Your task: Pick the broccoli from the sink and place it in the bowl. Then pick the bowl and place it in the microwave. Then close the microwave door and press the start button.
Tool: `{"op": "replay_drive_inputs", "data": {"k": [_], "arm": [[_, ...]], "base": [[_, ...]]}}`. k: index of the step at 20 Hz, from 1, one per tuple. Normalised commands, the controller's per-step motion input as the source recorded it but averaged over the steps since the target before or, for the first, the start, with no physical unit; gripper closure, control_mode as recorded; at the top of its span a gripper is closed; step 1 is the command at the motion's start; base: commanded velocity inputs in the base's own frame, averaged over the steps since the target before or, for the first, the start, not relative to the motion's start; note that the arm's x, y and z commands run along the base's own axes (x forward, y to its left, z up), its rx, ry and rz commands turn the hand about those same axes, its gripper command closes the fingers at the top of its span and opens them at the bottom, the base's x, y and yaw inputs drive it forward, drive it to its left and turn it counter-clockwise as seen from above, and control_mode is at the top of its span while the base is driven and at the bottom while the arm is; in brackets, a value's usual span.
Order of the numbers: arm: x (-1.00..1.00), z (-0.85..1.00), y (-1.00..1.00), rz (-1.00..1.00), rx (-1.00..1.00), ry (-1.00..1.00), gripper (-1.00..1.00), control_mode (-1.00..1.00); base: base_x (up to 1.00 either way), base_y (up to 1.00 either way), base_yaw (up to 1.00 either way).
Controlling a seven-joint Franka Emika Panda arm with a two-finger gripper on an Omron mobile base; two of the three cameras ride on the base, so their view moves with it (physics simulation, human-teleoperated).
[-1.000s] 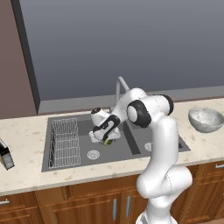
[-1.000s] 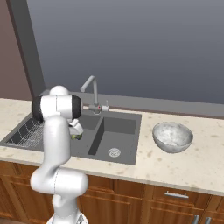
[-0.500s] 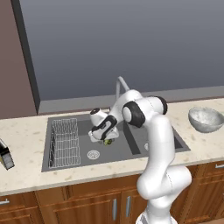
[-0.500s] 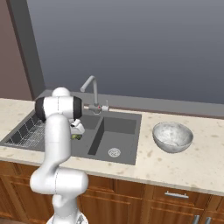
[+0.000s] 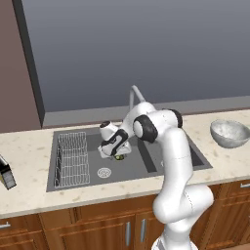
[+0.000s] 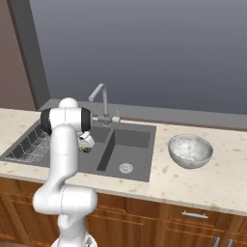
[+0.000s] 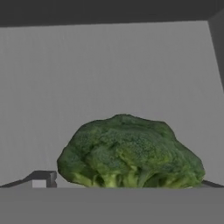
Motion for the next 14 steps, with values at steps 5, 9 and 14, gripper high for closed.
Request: {"op": "replay_drive_inputs", "data": {"k": [5, 9, 14], "arm": [[0.0, -0.02, 0.0, 0.0, 0.0, 0.0, 1.0, -1.0], [-0.38, 0.01, 0.0, 0.0, 0.0, -0.09, 1.0, -1.0], [-0.84, 0.41, 0.0, 0.0, 0.0, -0.2, 1.0, -1.0]], "base": [[0.0, 0.0, 0.0], [0.0, 0.0, 0.0], [0.0, 0.0, 0.0]]}}
